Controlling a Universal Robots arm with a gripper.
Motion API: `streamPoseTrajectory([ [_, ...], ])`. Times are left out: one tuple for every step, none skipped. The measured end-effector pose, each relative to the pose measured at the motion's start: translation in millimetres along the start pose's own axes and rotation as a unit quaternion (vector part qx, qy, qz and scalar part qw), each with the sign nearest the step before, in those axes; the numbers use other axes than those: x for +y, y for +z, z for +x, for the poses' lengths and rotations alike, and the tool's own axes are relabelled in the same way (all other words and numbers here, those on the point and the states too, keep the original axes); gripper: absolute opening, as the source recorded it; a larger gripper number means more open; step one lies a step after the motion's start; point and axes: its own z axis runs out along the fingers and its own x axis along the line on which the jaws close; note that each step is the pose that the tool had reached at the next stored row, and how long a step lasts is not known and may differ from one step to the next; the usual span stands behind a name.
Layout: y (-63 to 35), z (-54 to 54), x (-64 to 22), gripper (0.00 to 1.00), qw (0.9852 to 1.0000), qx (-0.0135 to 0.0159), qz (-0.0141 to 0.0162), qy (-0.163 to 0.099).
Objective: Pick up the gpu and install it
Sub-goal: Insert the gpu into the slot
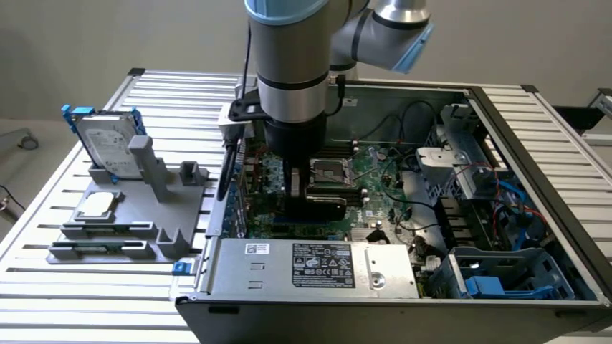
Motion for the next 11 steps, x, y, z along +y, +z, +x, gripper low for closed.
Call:
streamPoseTrajectory([
  [-1.1, 0.1, -0.2, 0.4, 1.0, 0.0001, -0.0002, 0.0],
  [-2.3, 0.1, -0.3, 0.4, 1.0, 0.0001, -0.0003, 0.0],
  [-3.9, 0.0, -0.4, 0.4, 1.0, 0.0001, -0.0004, 0.0],
  [-6.5, 0.0, -0.5, 0.46, 1.0, 0.0002, -0.0006, 0.0],
  [-9.8, 0.0, -0.7, 0.46, 1.0, 0.0001, -0.0009, 0.0],
  [-13.3, -0.1, -1.0, 0.46, 1.0, 0.0002, -0.0012, 0.0],
  [-17.2, -0.1, -1.2, 0.46, 1.0, 0.0002, -0.0014, 0.0],
  [-21.1, -0.3, -1.4, 0.46, 1.0, 0.0002, -0.0016, 0.0],
  [-25.2, -0.4, -1.7, 0.46, 1.0, 0.0001, -0.0017, 0.0],
  [-29.7, -0.5, -2.0, 0.46, 1.0, 0.0003, -0.0021, 0.0],
  [-34.0, -0.7, -2.2, 0.46, 1.0, 0.0002, -0.0022, 0.0],
])
